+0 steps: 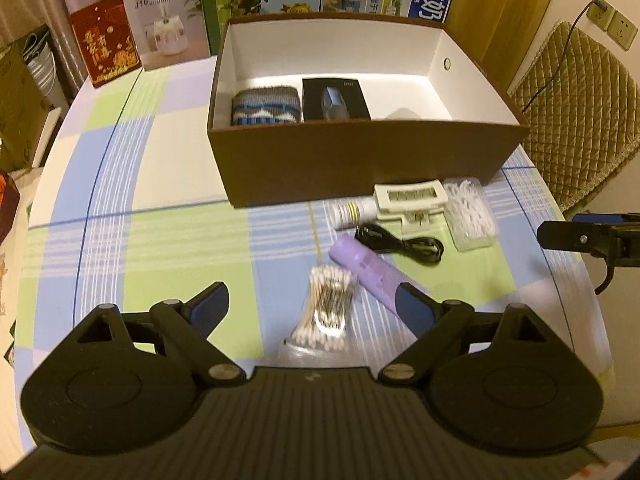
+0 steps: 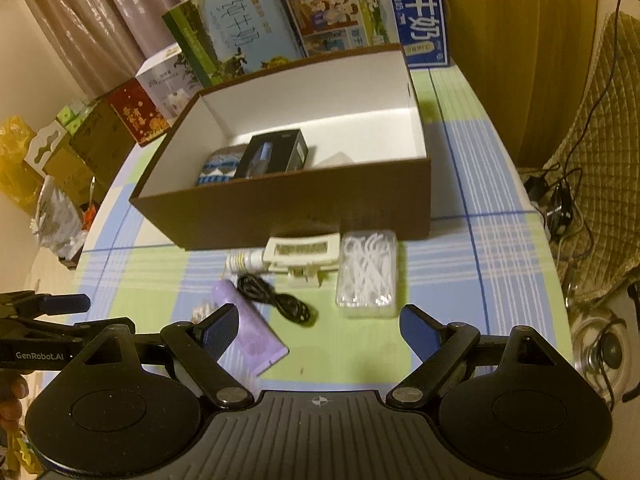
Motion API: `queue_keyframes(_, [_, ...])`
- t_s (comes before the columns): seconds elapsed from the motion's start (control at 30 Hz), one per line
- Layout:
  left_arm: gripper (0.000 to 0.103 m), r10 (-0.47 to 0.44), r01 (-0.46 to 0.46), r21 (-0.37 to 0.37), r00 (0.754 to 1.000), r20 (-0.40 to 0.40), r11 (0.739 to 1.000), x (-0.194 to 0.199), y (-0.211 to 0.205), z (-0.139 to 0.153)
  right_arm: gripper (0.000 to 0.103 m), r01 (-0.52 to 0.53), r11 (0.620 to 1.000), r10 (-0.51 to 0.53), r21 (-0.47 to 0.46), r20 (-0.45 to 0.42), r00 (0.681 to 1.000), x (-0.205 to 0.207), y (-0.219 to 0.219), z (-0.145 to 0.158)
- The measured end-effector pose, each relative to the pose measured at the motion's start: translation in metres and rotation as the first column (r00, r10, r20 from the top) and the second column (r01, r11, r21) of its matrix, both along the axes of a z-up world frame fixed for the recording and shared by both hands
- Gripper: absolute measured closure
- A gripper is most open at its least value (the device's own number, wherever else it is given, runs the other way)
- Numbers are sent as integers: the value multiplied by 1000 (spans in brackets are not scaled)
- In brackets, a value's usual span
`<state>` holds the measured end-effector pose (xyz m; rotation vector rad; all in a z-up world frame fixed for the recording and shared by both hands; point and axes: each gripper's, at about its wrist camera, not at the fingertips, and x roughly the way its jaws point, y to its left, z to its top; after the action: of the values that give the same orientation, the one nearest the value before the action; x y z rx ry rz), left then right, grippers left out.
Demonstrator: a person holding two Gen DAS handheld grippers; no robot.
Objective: Organize objects
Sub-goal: 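Lift both tools out of the box and move toward the cotton swab bag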
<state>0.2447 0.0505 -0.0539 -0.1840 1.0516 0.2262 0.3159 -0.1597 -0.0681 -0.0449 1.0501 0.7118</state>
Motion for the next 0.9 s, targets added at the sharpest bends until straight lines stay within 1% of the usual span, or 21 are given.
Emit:
queue_keyframes(0.3, [15, -15, 15, -7, 1000, -21, 1000, -13, -11, -14, 18, 0, 1000, -1, -25, -36, 999, -16, -3, -17])
queue_keyframes(0.57, [16, -34, 34, -16, 998, -45, 999, -15, -17, -29, 18, 1, 999, -3, -52, -54, 999, -25, -4, -32])
queue_keyframes(0.9, [16, -47, 46, -22, 997, -64, 999, -10, -21, -40, 18, 11, 998, -16, -69, -68, 998, -22, -8, -45])
